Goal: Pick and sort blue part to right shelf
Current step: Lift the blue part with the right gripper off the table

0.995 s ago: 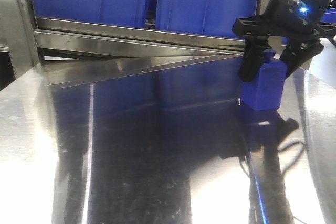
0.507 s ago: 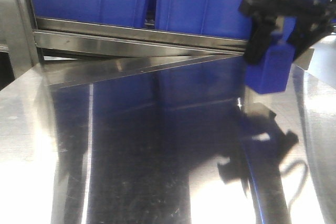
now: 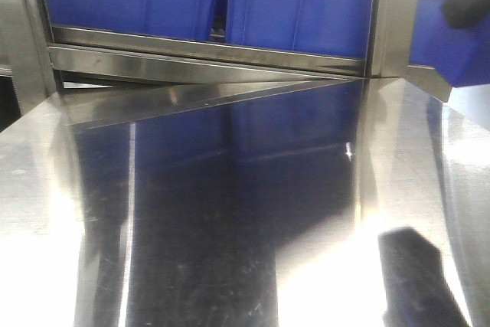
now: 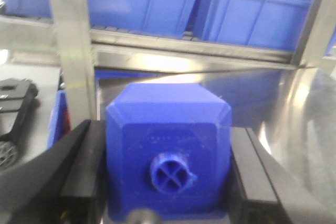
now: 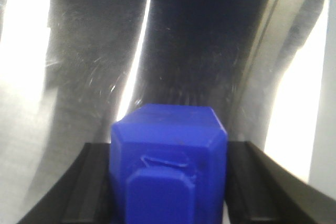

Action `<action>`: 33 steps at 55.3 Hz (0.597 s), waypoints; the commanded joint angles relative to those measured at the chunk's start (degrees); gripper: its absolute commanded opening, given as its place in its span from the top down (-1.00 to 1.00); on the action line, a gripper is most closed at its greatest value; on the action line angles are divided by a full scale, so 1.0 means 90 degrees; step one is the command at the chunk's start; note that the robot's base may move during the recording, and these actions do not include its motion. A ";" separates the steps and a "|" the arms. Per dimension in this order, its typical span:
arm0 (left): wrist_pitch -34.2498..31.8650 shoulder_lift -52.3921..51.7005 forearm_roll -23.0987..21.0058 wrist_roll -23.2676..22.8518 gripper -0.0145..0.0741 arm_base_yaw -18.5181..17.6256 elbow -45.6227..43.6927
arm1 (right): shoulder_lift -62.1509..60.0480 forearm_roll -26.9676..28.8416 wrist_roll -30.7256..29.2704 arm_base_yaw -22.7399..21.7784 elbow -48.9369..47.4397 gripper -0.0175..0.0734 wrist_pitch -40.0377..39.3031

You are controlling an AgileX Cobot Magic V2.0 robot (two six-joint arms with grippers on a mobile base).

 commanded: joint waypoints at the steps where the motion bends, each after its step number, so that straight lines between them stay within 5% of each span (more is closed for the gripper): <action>1: -0.0486 -0.0133 0.0002 -0.0028 -0.18 0.0128 -0.0086 | -0.0885 -0.0011 -0.0018 -0.0014 0.0410 0.16 -0.0727; 15: -0.0486 -0.0250 0.0017 -0.0028 -0.18 0.0284 -0.0048 | -0.3213 -0.0194 -0.0018 -0.0014 0.1667 0.16 -0.1124; 33: -0.0497 -0.0250 0.0017 -0.0028 -0.18 0.0284 -0.0048 | -0.5412 -0.0317 -0.0018 -0.0014 0.2018 0.16 -0.1419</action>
